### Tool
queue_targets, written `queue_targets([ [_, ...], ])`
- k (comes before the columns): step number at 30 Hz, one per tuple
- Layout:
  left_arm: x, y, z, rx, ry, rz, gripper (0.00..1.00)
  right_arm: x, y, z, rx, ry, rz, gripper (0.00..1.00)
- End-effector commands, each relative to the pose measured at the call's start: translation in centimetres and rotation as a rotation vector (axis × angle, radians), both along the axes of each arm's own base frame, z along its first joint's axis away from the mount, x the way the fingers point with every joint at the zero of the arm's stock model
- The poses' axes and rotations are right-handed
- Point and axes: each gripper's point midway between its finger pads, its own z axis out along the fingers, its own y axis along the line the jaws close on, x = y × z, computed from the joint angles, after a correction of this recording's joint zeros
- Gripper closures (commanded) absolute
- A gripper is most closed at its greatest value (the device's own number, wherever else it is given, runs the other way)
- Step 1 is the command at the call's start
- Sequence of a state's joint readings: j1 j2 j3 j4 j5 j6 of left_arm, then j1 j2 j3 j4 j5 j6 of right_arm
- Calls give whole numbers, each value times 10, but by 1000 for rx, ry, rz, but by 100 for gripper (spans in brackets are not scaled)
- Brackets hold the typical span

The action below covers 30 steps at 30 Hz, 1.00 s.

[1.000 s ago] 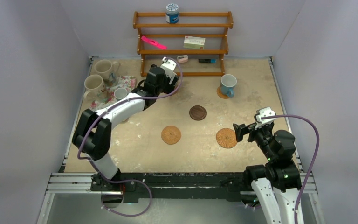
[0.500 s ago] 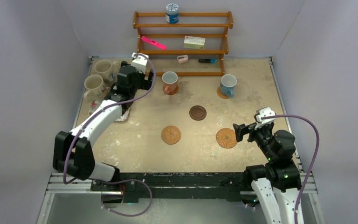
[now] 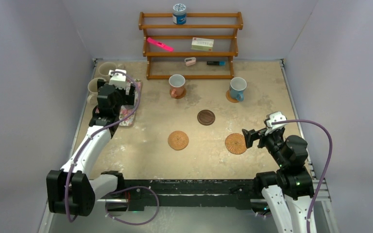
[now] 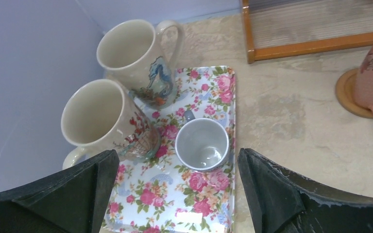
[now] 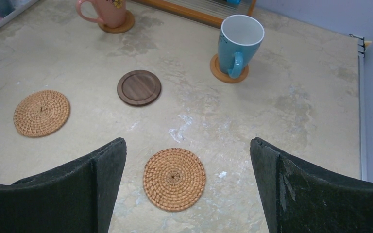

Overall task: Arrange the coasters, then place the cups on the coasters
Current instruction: Place the cup on the coaster, then pick up the cup from the tray.

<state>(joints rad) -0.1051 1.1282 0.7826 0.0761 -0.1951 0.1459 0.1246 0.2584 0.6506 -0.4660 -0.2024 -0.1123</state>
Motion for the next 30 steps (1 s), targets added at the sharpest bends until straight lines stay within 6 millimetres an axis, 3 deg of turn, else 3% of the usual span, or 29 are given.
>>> queue_targets([
  [1,-4,16,6,-1,-53,45,0,-2,4,7,-3,-35,29,1],
  [14,-5,31,-35,-14,24,91,0,-5,6,9,-3,-50,45,1],
  [23,-8,11,-36,-38,17,-25,0,-5,6,9,-3,-50,42,1],
  [30,12,-21,-27,-56,17,-214,0,-4,5,9,-5,-47,38,1],
])
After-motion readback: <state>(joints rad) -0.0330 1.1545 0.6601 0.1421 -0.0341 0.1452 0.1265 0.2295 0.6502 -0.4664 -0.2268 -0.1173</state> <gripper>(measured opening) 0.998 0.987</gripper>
